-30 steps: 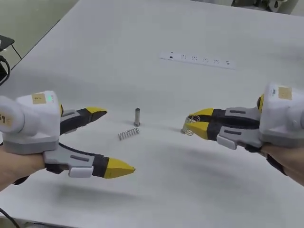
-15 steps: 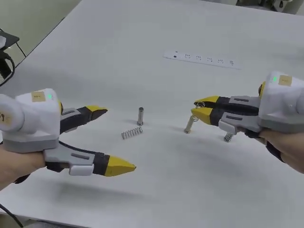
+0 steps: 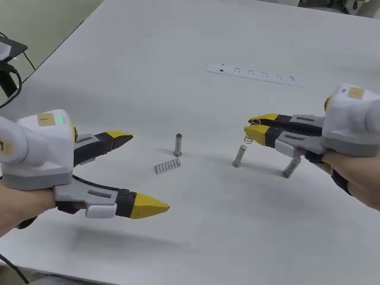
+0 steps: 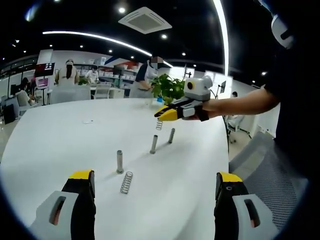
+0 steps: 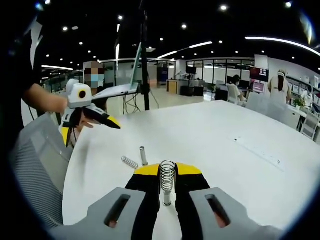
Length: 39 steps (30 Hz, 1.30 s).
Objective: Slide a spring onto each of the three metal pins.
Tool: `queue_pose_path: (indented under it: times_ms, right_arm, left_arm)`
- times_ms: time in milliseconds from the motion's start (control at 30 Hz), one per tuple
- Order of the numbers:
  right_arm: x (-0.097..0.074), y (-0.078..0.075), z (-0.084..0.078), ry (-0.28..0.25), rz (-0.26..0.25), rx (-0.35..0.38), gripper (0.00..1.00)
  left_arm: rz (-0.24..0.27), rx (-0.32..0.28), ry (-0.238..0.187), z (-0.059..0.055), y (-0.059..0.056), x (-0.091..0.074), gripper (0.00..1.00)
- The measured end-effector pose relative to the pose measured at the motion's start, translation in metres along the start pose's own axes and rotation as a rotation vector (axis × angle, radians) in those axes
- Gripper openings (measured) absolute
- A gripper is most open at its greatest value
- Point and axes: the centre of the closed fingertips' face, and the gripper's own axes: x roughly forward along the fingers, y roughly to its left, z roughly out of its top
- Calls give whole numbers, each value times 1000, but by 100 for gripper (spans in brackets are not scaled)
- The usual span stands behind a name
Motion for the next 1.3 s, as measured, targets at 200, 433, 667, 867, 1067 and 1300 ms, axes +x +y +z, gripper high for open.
queue_pose_path:
  times_ms: [200, 433, 667, 867, 1067, 1300]
  right_arm:
    - [4, -1, -8, 17, -8, 18, 8]
    - [7, -3, -10, 12, -13, 39, 8]
    - [8, -1, -15, 23, -11, 49, 8]
    - [9, 1, -18, 25, -7, 47, 8]
    - [9, -2, -17, 17, -13, 66, 8]
    - [10, -2, -20, 27, -13, 66, 8]
  left_arm:
    - [3, 0, 2, -1, 1, -1, 98]
    - [4, -4, 5, -2, 1, -2, 98]
    - [8, -6, 5, -2, 2, -2, 98]
    - [11, -10, 7, -4, 3, -2, 97]
    - [8, -11, 2, -3, 1, -2, 97]
    - [10, -10, 3, -3, 2, -3, 97]
